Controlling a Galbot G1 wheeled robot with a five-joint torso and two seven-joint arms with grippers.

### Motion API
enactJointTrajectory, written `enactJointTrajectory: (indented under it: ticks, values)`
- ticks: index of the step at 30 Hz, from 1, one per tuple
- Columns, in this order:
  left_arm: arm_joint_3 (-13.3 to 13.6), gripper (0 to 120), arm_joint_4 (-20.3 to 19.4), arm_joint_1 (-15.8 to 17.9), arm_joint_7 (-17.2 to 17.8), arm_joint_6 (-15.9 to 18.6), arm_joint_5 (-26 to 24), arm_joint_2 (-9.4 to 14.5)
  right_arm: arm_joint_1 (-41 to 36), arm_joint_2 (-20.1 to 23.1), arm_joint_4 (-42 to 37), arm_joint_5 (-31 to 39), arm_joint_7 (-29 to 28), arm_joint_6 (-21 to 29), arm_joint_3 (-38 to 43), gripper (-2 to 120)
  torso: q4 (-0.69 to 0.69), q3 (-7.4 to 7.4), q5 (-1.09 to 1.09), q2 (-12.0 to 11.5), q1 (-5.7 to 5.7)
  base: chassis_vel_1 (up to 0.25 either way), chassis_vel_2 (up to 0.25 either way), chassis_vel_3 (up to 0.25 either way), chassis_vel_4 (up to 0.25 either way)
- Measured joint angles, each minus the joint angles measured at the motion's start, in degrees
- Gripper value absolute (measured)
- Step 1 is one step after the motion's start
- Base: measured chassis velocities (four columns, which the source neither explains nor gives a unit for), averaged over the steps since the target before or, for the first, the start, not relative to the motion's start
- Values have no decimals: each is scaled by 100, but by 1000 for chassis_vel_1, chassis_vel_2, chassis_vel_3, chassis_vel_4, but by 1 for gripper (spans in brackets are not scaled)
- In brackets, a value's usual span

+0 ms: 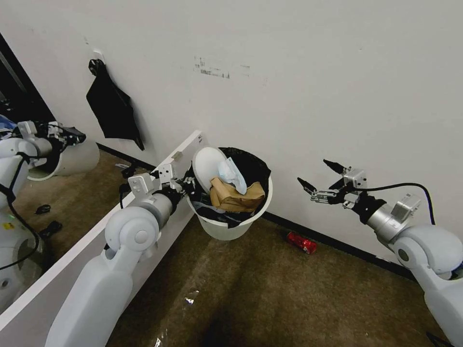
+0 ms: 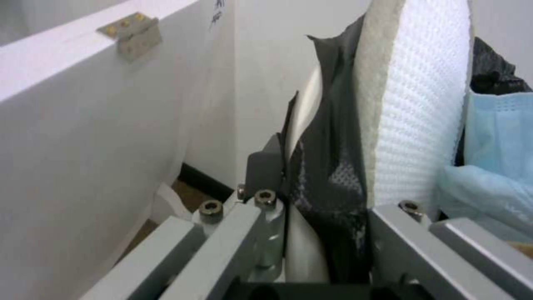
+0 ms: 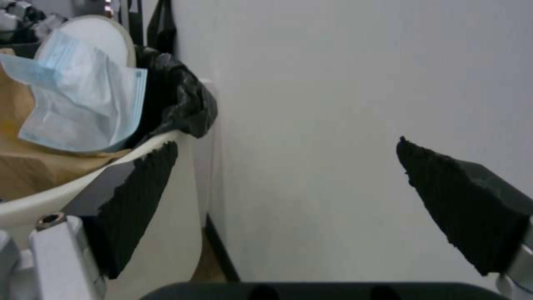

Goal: Pick up the trash bin and place the garbage on the floor into it.

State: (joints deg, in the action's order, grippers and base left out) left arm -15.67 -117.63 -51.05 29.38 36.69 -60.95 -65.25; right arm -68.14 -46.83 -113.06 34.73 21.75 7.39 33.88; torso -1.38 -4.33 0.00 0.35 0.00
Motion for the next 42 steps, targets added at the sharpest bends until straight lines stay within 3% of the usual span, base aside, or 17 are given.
enactJointTrajectory:
  ticks: [11, 12, 15, 16, 19, 22, 42]
  values:
    - [-8, 4, 20, 1, -3, 0, 2, -13, 86, 19, 32, 9, 5, -77, -42, 100, 1, -1, 0, 0, 0, -193, 183, 203, -187]
    - [-31, 4, 20, 0, 0, -4, 7, -13, 69, 24, -23, 28, 68, -90, -71, 100, -20, 2, 2, 0, -1, -269, 272, 239, -268]
    - [-13, 4, 17, 0, -2, -2, 3, -17, 58, 24, -51, 35, 113, -97, -97, 100, -29, 6, 5, 3, -2, -282, 232, 239, -305]
    - [-11, 4, 19, -5, 0, 0, 5, -18, 58, 26, -60, 38, 129, -113, -105, 100, -5, 4, 4, 2, -2, -214, 173, 36, -323]
    - [-33, 4, 8, -19, 3, 0, 16, -16, 59, 23, -55, 39, 352, -164, -106, 100, 10, 3, 0, 2, -2, -189, 426, 6, -184]
    - [-16, 4, 5, -33, 5, 1, 17, -16, 37, 20, -55, 36, 463, -221, -106, 100, 2, 1, 3, 3, -2, -141, 188, 7, -124]
    - [23, 4, 1, 0, 19, 2, 20, -30, -28, 144, -55, -83, 647, -142, -103, 100, 2, 0, -1, 1, -1, -20, 32, 4, -23]
